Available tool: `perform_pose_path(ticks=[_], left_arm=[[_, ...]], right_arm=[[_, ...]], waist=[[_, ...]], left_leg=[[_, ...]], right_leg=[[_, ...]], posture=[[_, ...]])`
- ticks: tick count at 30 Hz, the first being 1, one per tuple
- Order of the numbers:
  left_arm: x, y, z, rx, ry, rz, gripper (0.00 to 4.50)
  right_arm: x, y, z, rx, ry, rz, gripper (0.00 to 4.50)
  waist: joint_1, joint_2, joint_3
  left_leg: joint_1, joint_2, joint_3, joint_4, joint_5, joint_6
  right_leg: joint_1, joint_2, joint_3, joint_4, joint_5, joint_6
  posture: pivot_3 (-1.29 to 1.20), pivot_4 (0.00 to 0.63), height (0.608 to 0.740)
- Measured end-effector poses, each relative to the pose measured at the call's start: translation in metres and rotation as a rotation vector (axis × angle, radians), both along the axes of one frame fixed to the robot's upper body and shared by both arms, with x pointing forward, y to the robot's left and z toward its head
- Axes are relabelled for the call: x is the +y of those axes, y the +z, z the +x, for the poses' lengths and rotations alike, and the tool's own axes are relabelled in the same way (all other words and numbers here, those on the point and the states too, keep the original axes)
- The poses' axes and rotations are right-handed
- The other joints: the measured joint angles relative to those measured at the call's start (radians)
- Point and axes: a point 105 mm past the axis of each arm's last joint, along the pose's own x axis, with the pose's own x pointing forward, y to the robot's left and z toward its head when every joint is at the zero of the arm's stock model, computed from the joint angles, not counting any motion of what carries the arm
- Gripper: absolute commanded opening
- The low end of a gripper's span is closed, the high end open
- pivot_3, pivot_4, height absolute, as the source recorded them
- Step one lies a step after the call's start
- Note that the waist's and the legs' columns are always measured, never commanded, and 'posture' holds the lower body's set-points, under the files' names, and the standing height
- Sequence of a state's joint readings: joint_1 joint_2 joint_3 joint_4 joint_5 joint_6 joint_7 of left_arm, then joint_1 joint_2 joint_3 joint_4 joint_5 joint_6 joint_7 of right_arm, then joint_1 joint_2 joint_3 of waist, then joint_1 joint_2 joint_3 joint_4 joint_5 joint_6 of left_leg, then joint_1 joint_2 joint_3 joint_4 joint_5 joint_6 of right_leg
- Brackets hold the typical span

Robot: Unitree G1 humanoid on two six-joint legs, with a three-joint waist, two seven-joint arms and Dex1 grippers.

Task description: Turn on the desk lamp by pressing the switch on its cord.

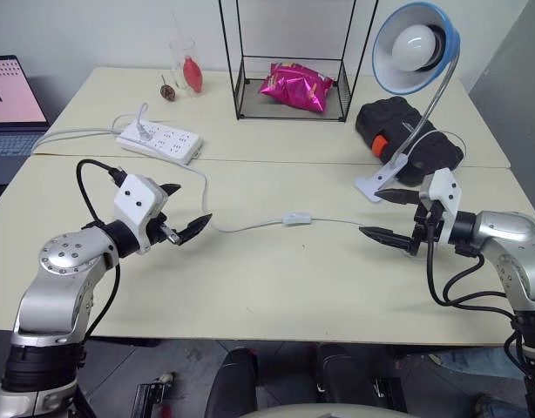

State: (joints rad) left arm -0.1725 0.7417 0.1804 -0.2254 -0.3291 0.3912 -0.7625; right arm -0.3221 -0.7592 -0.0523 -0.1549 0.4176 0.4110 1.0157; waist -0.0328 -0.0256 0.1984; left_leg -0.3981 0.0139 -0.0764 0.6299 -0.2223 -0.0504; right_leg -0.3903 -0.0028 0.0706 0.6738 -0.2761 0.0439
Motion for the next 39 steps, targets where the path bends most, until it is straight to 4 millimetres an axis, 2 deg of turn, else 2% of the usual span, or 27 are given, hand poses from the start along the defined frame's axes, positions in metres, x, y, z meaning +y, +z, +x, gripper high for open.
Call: perform_pose_path(ticks=[5,8,12,20,23,31,39], left_arm=[[-0.013,-0.013,0.003,0.05,-0.083,0.017,4.49],[-0.035,-0.008,0.01,0.052,-0.175,-0.039,4.49],[-0.054,-0.003,0.02,0.1,-0.252,-0.133,4.49],[-0.107,-0.029,0.047,0.331,-0.428,-0.249,4.49],[-0.119,-0.034,0.054,0.391,-0.462,-0.258,4.49],[-0.131,-0.06,0.056,0.538,-0.5,-0.25,4.49],[-0.136,-0.061,0.06,0.561,-0.516,-0.258,4.49]], right_arm=[[0.004,-0.004,-0.007,0.011,0.004,-0.017,4.5],[0.007,-0.008,-0.013,0.025,-0.005,-0.03,4.5],[0.012,-0.009,-0.018,0.037,-0.032,-0.041,4.5],[0.022,-0.01,-0.034,0.04,-0.101,-0.065,4.5],[0.025,-0.008,-0.038,0.035,-0.105,-0.066,4.5],[0.033,0.004,-0.044,0.02,-0.096,-0.055,4.5],[0.033,0.009,-0.047,0.01,-0.104,-0.06,4.5]], waist=[[0.001,0.0,0.0],[0.006,0.0,0.0],[0.003,0.0,0.0],[0.003,-0.001,0.0],[-0.001,-0.001,0.0],[-0.001,-0.001,0.0],[0.001,-0.001,0.0]], left_leg=[[0.0,0.0,-0.001,0.0,0.0,0.0],[-0.001,-0.001,-0.001,0.001,0.0,0.0],[-0.001,-0.001,-0.001,0.001,0.0,0.0],[-0.002,-0.001,-0.002,0.001,0.0,0.0],[-0.002,-0.001,-0.002,0.0,0.0,0.0],[-0.002,-0.001,-0.002,0.0,0.0,0.0],[-0.002,-0.001,-0.002,0.0,0.0,0.0]], right_leg=[[0.0,0.0,-0.001,0.0,0.0,0.0],[0.0,0.0,-0.001,0.0,0.0,0.001],[0.0,0.0,-0.001,0.0,0.001,0.001],[0.0,0.001,-0.002,0.0,0.0,0.001],[-0.001,0.001,-0.002,0.0,0.0,0.001],[-0.001,0.001,-0.001,0.001,0.0,0.001],[0.0,0.001,-0.002,0.001,0.0,0.001]], posture=[[0.0,0.15,0.74],[0.0,0.15,0.74],[0.0,0.15,0.74],[0.0,0.15,0.74],[0.0,0.15,0.74],[0.0,0.15,0.74],[0.0,0.15,0.74]])
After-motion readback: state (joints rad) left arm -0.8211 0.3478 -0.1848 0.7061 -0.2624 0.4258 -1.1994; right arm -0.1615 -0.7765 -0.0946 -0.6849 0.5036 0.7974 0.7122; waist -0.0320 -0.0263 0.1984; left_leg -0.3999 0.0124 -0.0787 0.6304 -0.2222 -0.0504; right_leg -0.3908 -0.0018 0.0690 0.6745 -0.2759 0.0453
